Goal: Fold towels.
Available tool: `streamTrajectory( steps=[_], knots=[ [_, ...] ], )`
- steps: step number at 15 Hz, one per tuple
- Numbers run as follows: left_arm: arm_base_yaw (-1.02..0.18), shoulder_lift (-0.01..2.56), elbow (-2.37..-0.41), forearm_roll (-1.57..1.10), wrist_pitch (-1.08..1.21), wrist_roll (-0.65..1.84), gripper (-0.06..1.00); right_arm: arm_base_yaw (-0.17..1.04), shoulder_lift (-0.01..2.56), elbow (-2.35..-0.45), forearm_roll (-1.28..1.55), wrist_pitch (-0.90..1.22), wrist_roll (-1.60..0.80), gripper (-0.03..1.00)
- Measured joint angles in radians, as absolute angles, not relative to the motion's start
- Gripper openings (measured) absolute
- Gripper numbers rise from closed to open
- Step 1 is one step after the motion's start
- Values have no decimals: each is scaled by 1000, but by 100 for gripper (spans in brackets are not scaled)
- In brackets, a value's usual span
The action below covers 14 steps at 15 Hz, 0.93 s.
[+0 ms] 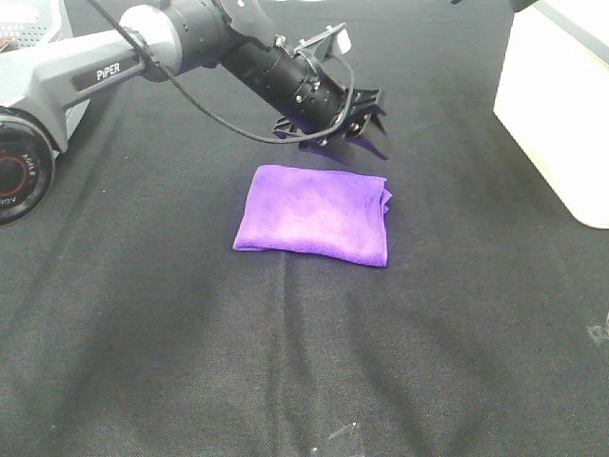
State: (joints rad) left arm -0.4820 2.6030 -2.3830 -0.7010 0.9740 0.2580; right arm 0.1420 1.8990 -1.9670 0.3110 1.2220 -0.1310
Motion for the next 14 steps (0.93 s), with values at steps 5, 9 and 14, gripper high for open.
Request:
streamTrajectory(
  steps=[5,9,14],
  knots=[
    [-397,2482,-2384,-332,1142,124,65,142,1883,-1967,254,1222,-131,73],
    [-316,2357,-2384,-146,1208,7,67,142,1868,-1942,175,1222,-85,73],
    [-182,2161,-2357,-52,1212,-34,67,142,1798,-1808,104,1221,-58,73]
  ],
)
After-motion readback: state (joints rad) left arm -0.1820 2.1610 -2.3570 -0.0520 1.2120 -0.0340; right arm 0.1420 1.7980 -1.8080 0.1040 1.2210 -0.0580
